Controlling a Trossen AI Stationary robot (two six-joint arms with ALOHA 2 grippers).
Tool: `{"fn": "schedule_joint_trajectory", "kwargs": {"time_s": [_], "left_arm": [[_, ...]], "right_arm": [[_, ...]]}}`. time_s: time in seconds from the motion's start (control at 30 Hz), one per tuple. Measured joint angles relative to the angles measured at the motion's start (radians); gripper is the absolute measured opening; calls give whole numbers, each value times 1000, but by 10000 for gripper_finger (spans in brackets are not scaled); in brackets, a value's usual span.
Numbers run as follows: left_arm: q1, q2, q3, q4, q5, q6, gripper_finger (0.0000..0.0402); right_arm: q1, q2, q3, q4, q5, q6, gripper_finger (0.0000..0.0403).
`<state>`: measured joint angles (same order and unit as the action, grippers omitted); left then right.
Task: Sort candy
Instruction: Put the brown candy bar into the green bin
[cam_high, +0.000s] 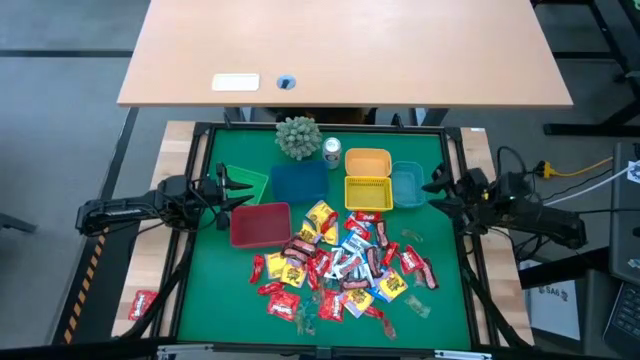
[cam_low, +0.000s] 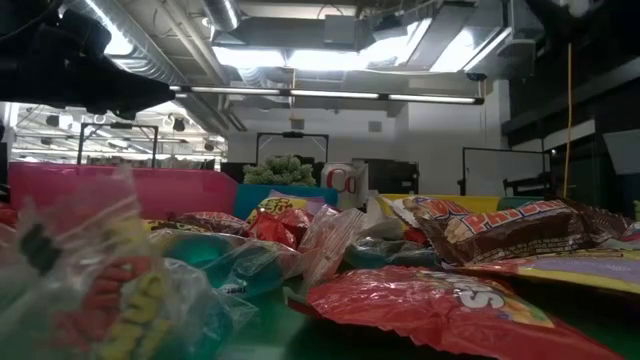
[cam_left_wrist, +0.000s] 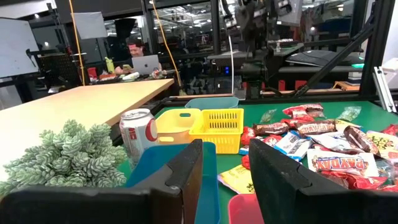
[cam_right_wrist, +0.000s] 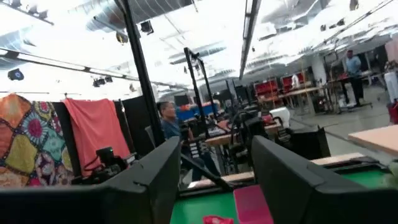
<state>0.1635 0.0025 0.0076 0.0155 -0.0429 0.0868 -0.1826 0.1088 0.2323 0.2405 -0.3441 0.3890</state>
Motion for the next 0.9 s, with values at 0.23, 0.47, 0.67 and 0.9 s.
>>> {"fn": "schedule_joint_trajectory", "kwargs": {"time_s": [0.23,0.47,0.67,0.9], "left_arm": [[0,0,0,0,0,-2,119],[0,0,0,0,0,-2,119],[0,0,0,0,0,-2,119],[0,0,0,0,0,-1,119]], "right_arm": [[0,257,257,-319,-7,-28,176],[0,538,506,-699,-135,100,166],[53,724,608,-874,-220,281,166],[192,857,612,-906,-58,424,166]]}}
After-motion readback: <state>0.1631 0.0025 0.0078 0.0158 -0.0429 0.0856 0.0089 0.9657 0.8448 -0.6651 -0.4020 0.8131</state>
